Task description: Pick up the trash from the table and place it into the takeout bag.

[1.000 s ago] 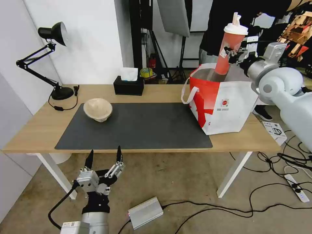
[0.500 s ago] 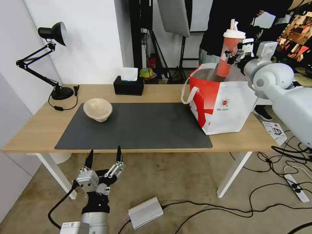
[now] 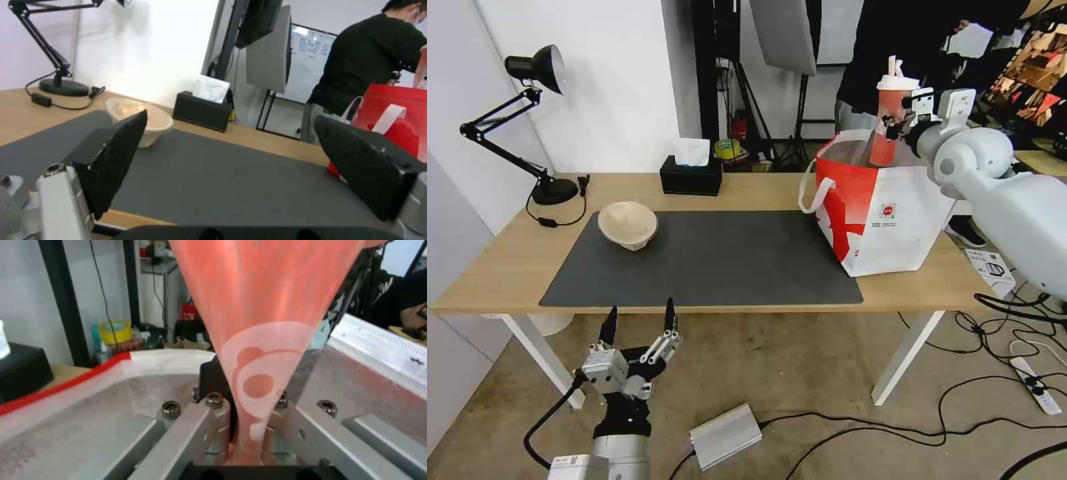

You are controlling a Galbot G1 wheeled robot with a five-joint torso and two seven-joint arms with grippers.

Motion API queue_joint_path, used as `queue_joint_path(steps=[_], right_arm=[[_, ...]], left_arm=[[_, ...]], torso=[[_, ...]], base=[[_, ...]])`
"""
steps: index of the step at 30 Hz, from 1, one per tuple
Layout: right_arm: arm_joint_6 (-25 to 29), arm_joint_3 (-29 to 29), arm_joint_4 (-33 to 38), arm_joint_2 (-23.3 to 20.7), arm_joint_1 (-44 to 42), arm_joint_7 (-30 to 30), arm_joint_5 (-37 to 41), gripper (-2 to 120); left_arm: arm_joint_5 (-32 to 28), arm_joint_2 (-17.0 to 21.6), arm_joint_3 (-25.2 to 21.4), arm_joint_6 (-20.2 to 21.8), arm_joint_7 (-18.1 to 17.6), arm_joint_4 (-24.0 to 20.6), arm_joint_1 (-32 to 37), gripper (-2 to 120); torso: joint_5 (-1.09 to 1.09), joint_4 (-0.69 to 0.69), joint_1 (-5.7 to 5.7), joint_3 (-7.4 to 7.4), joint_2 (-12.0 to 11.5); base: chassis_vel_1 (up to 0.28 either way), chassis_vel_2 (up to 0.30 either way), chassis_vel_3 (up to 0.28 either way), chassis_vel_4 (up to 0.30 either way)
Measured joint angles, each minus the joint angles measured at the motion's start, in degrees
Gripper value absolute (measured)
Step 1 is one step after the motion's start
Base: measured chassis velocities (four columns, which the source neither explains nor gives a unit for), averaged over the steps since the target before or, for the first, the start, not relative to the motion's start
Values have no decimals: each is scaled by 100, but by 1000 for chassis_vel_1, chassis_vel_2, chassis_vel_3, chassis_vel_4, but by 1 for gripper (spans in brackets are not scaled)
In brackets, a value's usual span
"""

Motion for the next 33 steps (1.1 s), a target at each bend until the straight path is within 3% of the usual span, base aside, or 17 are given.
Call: queue_joint_path(steps=[18,33], right_arm=[[-348,-65,-16,-1,-184,-43,-116,4],[-795,-100,32,-1,-50,-11,-78,58]], left_arm=[[-5,26,11,0,-4,-12,8,100],[-44,36,0,0,-5,4,-23,100]], torso=[[1,0,0,0,0],[0,0,0,0,0]], base=[[0,0,0,0],[0,0,0,0]])
